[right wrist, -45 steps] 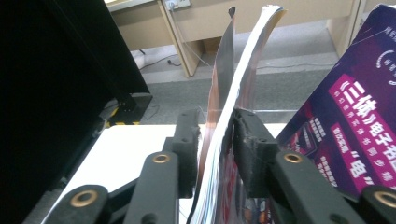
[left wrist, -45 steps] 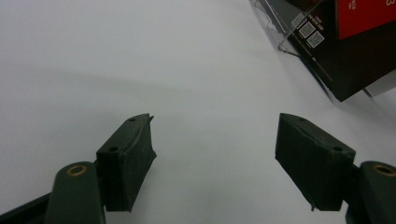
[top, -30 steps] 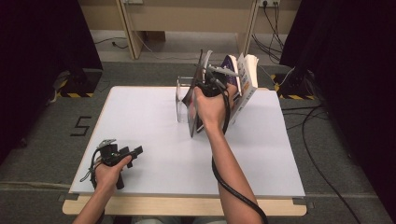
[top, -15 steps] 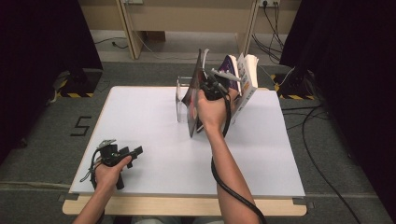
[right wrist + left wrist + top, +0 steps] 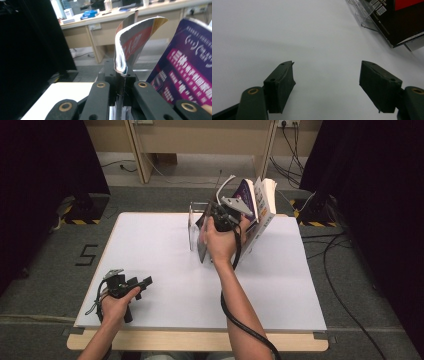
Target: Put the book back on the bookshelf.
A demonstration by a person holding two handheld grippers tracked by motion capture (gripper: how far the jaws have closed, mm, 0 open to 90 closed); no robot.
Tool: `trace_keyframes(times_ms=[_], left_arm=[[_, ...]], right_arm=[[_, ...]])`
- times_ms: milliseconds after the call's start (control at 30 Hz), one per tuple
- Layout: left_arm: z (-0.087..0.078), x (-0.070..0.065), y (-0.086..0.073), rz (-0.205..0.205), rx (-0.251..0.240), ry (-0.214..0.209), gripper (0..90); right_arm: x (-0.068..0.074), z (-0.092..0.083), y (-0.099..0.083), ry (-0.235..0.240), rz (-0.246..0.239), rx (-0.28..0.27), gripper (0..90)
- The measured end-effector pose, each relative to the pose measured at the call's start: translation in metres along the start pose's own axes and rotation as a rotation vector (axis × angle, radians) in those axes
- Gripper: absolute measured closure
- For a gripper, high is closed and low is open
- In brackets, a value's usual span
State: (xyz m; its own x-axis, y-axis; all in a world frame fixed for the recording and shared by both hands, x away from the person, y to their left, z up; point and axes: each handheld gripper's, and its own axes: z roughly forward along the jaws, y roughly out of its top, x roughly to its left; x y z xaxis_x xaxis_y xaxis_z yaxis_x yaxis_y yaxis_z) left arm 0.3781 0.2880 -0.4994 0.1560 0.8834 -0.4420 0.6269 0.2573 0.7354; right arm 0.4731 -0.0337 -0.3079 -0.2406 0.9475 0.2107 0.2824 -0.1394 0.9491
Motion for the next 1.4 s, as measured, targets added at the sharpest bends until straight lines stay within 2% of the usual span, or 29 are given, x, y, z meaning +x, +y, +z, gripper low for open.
trace_keyframes(times_ms=[200, 333, 467, 567, 667, 1000, 1067, 1233, 1400], left_arm=[[0.000, -0.001, 0.000, 0.000, -0.001, -0.003, 26.6], [-0.001, 0.000, 0.000, 0.000, -0.001, -0.002, 26.6], [0.000, -0.001, -0.001, 0.004, 0.004, -0.003, 26.6], [0.001, -0.001, -0.001, 0.006, 0.005, -0.002, 26.6], [0.002, -0.002, -0.002, 0.006, 0.007, -0.002, 26.6], [0.002, -0.004, -0.002, 0.010, 0.010, -0.007, 26.6], [0.002, -0.003, -0.002, 0.008, 0.007, -0.006, 26.6], [0.002, -0.003, -0.001, 0.005, 0.005, -0.004, 26.6], [0.001, -0.003, -0.001, 0.008, 0.005, -0.002, 26.6]], right_arm=[[0.005, 0.008, -0.008, 0.001, 0.010, 0.001, 86.9], [0.008, 0.008, -0.014, -0.006, -0.009, -0.005, 86.6], [0.000, 0.004, -0.016, -0.032, 0.033, -0.011, 83.5], [-0.001, 0.003, -0.020, -0.049, 0.009, 0.013, 80.8], [-0.005, 0.005, -0.021, -0.053, 0.022, 0.055, 75.2], [-0.015, -0.001, -0.008, -0.029, 0.065, 0.066, 67.9], [-0.015, -0.003, -0.011, -0.039, 0.045, 0.064, 64.1], [-0.017, -0.003, -0.014, -0.014, 0.009, 0.069, 60.7], [-0.017, -0.005, -0.016, -0.012, -0.030, 0.072, 59.1]])
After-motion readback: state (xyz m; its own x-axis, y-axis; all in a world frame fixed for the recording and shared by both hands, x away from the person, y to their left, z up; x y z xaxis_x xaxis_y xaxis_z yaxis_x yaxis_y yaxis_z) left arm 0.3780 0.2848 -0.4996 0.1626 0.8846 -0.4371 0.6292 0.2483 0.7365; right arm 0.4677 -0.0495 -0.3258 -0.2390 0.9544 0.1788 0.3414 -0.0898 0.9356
